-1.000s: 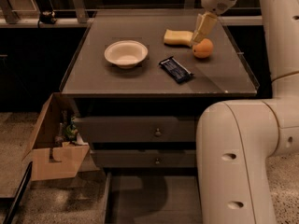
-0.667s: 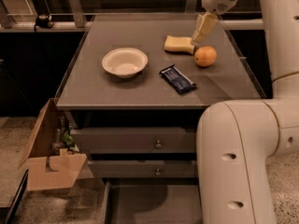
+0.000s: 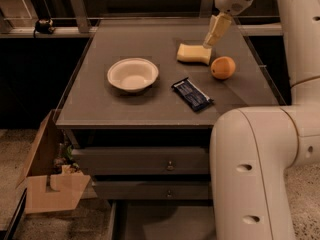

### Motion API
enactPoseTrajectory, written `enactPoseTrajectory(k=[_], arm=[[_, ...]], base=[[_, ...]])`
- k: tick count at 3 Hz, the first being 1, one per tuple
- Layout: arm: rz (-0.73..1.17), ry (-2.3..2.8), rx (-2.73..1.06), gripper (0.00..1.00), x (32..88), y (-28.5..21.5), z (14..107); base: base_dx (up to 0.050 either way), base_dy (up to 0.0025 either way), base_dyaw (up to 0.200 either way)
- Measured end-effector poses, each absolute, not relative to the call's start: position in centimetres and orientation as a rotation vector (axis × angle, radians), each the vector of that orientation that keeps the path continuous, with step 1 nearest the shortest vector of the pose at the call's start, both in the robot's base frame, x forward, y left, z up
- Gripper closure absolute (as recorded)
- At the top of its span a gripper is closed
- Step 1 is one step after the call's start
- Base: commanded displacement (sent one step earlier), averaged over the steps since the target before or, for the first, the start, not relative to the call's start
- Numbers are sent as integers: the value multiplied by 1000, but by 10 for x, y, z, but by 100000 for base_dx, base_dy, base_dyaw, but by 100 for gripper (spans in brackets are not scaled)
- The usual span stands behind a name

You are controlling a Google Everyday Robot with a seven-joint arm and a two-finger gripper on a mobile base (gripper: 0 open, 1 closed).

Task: Place sponge into bottom drawer

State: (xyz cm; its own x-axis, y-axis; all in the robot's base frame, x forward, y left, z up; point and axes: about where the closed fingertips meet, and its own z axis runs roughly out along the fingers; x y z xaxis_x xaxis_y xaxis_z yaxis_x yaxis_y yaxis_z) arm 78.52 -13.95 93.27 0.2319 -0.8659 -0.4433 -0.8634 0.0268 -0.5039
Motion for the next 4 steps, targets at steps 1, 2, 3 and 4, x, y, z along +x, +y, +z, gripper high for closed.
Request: enactPoseTrajectory(k=[1, 2, 3, 4], arm=[[28, 1608, -1803, 0, 785, -134, 925], [97, 1632, -1795, 0, 784, -128, 907], [111, 1634, -1795, 0, 785, -126, 903], [28, 1598, -1832, 0, 811, -115, 883]], base=[[0, 0, 0], [0, 0, 0], [0, 0, 0], [0, 0, 0]])
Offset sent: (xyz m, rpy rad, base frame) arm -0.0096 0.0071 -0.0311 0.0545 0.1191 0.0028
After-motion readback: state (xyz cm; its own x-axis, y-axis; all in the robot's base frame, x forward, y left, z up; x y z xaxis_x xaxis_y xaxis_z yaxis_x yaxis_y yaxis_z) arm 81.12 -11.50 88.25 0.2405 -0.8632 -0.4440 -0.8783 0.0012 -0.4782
